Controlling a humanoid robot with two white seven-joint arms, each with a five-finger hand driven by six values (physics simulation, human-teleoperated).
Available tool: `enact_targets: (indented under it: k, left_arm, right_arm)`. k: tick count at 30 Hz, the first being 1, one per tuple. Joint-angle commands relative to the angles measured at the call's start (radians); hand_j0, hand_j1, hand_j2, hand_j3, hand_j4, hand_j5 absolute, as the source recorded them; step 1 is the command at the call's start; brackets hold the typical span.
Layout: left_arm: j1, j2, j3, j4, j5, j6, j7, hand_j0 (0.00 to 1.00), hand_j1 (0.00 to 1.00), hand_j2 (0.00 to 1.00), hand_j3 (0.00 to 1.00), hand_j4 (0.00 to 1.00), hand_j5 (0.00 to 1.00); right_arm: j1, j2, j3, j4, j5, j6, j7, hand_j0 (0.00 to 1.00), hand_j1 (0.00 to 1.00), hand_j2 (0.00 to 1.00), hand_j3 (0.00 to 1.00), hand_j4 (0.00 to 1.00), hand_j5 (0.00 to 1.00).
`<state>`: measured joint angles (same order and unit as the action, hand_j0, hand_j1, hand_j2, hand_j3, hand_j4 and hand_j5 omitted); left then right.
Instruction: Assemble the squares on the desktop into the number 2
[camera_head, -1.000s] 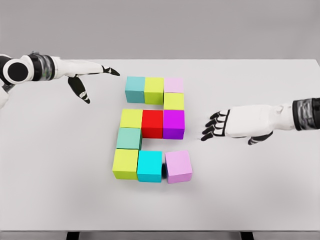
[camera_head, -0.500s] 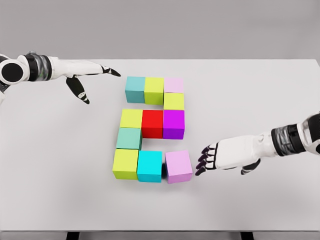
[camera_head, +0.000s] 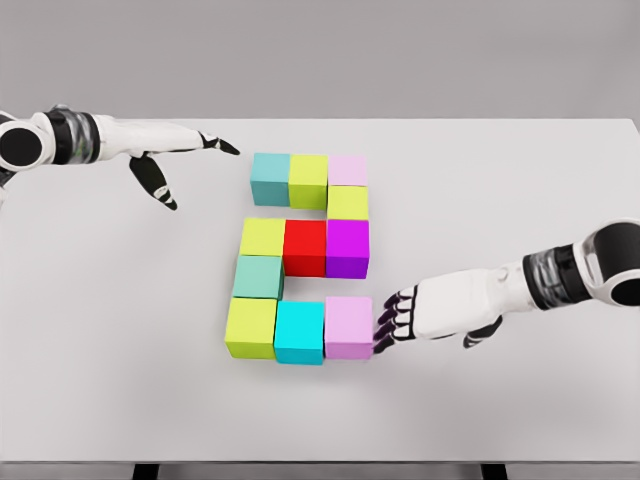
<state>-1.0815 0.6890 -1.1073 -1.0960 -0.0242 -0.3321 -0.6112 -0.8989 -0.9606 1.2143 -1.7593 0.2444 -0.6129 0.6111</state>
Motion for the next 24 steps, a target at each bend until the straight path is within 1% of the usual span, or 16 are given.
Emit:
enact_targets:
  k: [1,5,9,11,12,14,15,16,17,18,19,20,21,24]
  left_arm:
    - [0.0,0.003,0.001,-0.001,0.004,0.001,0.0,1.0,1.0,1.0,1.0,1.0,1.0]
    - [0.0,0.006,0.001,-0.002,0.004,0.001,0.0,1.0,1.0,1.0,1.0,1.0,1.0]
    - [0.0,0.004,0.001,-0.002,0.004,-0.008,0.0,1.0,1.0,1.0,1.0,1.0,1.0]
    - [0.002,0.006,0.001,-0.001,0.004,-0.025,0.0,1.0,1.0,1.0,1.0,1.0,1.0]
    - [0.002,0.007,0.001,0.001,0.003,-0.042,0.0,1.0,1.0,1.0,1.0,1.0,1.0]
    - [0.002,0.007,0.001,0.004,0.001,-0.045,0.0,1.0,1.0,1.0,1.0,1.0,1.0]
    - [0.002,0.01,0.001,0.007,0.001,-0.045,0.0,1.0,1.0,1.0,1.0,1.0,1.0]
    - [0.002,0.018,0.001,0.007,0.003,-0.045,0.0,1.0,1.0,1.0,1.0,1.0,1.0]
    - [0.002,0.02,0.001,0.008,0.003,-0.045,0.0,1.0,1.0,1.0,1.0,1.0,1.0]
    - [0.002,0.02,0.001,0.007,0.003,-0.047,0.0,1.0,1.0,1.0,1.0,1.0,1.0]
    - [0.003,0.02,0.001,0.007,0.001,-0.047,0.0,1.0,1.0,1.0,1.0,1.0,1.0]
    - [0.003,0.02,0.001,0.008,0.001,-0.047,0.0,1.0,1.0,1.0,1.0,1.0,1.0]
    - [0.003,0.02,0.001,0.008,0.001,-0.047,0.0,1.0,1.0,1.0,1.0,1.0,1.0]
    - [0.006,0.021,0.001,0.008,0.001,-0.047,0.0,1.0,1.0,1.0,1.0,1.0,1.0]
  right_arm:
    - [0.0,-0.009,0.004,0.0,-0.005,0.002,0.0,1.0,1.0,1.0,1.0,1.0,1.0]
    - [-0.008,-0.033,0.004,0.001,0.006,0.002,0.0,1.0,1.0,1.0,1.0,1.0,1.0]
    - [-0.018,-0.033,0.004,0.007,0.029,0.002,0.0,1.0,1.0,1.0,1.0,1.0,1.0]
    - [-0.025,-0.02,-0.001,0.027,0.032,0.002,0.0,1.0,1.0,1.0,1.0,1.0,1.0]
    - [-0.028,0.003,-0.004,0.041,0.042,0.002,0.0,1.0,1.0,1.0,1.0,1.0,1.0]
    - [-0.043,0.043,-0.007,0.104,0.042,0.002,0.0,1.0,1.0,1.0,1.0,1.0,1.0]
    - [-0.044,0.043,-0.01,0.113,0.042,0.002,0.0,1.0,1.0,1.0,1.0,1.0,1.0]
    - [-0.051,0.034,-0.059,0.133,0.041,0.002,0.0,1.0,1.0,1.0,1.0,1.0,1.0]
    - [-0.051,0.022,-0.133,0.19,0.03,0.002,0.0,1.0,1.0,1.0,1.0,1.0,1.0]
    - [-0.052,0.013,-0.219,0.292,0.006,0.002,0.0,1.0,1.0,1.0,1.0,1.0,1.0]
    - [-0.051,0.008,-0.278,0.397,-0.054,0.002,0.0,1.0,1.0,1.0,1.0,1.0,1.0]
    - [-0.052,0.008,-0.289,0.449,-0.099,0.002,0.0,1.0,1.0,1.0,1.0,1.0,1.0]
    - [-0.054,0.008,-0.291,0.472,-0.122,0.002,0.0,1.0,1.0,1.0,1.0,1.0,1.0]
    - [-0.054,0.006,-0.288,0.472,-0.122,0.002,0.0,1.0,1.0,1.0,1.0,1.0,1.0]
